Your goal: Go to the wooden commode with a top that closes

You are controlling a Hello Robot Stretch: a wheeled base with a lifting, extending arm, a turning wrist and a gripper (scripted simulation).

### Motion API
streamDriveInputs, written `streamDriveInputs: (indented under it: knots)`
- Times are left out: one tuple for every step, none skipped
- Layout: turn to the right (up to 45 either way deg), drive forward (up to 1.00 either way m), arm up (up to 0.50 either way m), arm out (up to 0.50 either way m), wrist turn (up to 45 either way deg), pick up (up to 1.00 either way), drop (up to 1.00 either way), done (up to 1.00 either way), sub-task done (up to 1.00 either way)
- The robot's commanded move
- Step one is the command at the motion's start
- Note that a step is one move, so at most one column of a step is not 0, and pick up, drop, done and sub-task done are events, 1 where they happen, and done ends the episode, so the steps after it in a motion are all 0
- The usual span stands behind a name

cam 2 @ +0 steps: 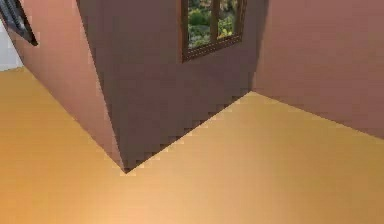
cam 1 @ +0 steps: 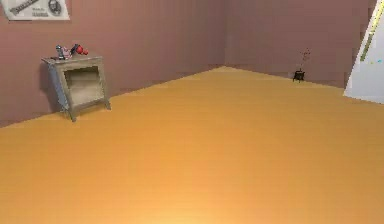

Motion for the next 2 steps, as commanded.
streamDriveInputs:
  knots:
    - [-45.0,0.0,0.0,0.0,0.0,0.0,0.0,0.0,0.0]
    - [0.0,0.65,0.0,0.0,0.0,0.0,0.0,0.0,0.0]
